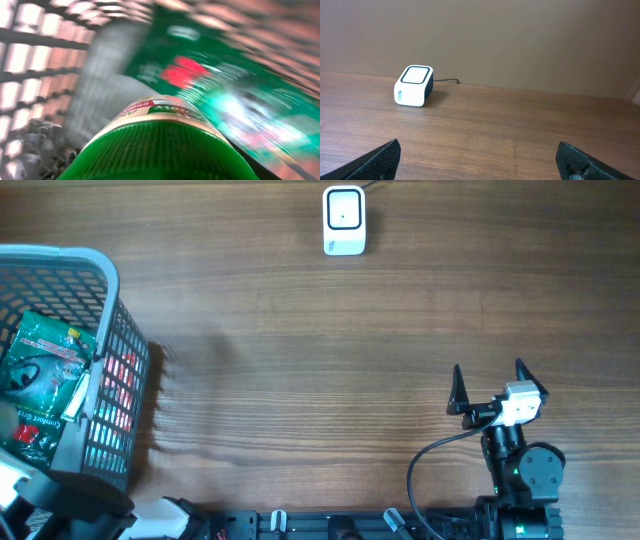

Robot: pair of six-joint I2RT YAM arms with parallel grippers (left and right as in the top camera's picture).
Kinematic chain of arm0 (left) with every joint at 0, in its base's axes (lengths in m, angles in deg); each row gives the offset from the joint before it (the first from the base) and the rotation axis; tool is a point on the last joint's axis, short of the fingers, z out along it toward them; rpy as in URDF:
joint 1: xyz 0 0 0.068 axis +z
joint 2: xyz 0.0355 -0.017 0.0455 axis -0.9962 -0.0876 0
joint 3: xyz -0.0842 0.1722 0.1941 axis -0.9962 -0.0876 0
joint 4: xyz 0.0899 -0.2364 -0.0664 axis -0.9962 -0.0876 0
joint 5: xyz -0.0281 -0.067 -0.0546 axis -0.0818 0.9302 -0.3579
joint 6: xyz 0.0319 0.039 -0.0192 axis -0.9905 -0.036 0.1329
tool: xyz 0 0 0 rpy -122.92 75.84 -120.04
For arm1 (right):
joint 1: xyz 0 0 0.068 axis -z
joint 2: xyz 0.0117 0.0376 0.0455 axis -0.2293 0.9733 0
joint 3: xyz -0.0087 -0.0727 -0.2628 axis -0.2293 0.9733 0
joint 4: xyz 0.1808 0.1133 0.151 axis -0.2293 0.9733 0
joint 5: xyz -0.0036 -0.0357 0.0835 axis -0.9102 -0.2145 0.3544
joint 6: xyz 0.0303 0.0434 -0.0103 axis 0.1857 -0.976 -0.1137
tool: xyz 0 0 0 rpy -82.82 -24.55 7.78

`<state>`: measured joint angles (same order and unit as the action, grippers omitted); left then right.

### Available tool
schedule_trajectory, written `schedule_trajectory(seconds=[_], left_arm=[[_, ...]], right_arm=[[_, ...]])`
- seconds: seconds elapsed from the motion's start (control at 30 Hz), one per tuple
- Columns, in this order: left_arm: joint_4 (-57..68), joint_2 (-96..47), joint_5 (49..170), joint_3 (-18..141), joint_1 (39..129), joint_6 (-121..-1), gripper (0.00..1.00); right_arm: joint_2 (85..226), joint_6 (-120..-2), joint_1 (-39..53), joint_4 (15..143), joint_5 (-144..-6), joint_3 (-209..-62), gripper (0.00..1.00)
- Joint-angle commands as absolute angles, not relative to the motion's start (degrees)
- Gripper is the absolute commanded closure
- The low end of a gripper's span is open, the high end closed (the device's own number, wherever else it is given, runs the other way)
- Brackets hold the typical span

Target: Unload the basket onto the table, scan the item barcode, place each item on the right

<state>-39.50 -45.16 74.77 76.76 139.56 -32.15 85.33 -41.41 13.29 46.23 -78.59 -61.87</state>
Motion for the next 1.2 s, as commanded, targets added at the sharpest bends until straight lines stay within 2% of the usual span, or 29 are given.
schedule_trajectory(seconds=[0.0,0.1,0.2,0.27,0.4,0.57,0.67,0.77,1.0,1.17], left_arm=[[-43.1,-44.0,88.6,91.7,132.5,-35.9,0.39],[-43.1,-42.4,98.2,101.0,123.6,-35.8,0.39],[-41.2,-40.6,100.3,104.1,112.1,-35.9,0.39],[-40.3,-40.1,98.2,104.1,100.3,-37.0,0.38],[-40.5,-42.1,86.5,102.5,79.2,-38.4,0.38],[-40.1,-49.0,75.1,97.4,57.9,-36.6,0.38],[-36.8,-56.2,71.4,93.0,49.8,-34.9,0.37],[-31.0,-62.8,71.5,89.0,45.5,-34.9,0.37],[-24.2,-75.8,74.9,85.7,39.9,-34.9,0.36],[-20.1,-78.4,74.9,85.6,36.2,-34.3,0.34]], right_arm=[[85.0,-41.1,13.1,46.1,-79.2,-61.8,0.00],[85.0,-41.1,13.1,46.1,-79.2,-61.8,0.00],[85.0,-41.1,13.1,46.1,-79.2,-61.8,0.00],[85.0,-41.1,13.1,46.1,-79.2,-61.8,0.00],[85.0,-41.1,13.1,46.1,-79.2,-61.8,0.00],[85.0,-41.1,13.1,46.1,-79.2,-61.8,0.00],[85.0,-41.1,13.1,46.1,-79.2,-61.8,0.00],[85.0,-41.1,13.1,46.1,-79.2,-61.8,0.00],[85.0,-41.1,13.1,46.1,-79.2,-61.8,0.00],[85.0,-41.1,13.1,46.1,-79.2,-61.8,0.00]])
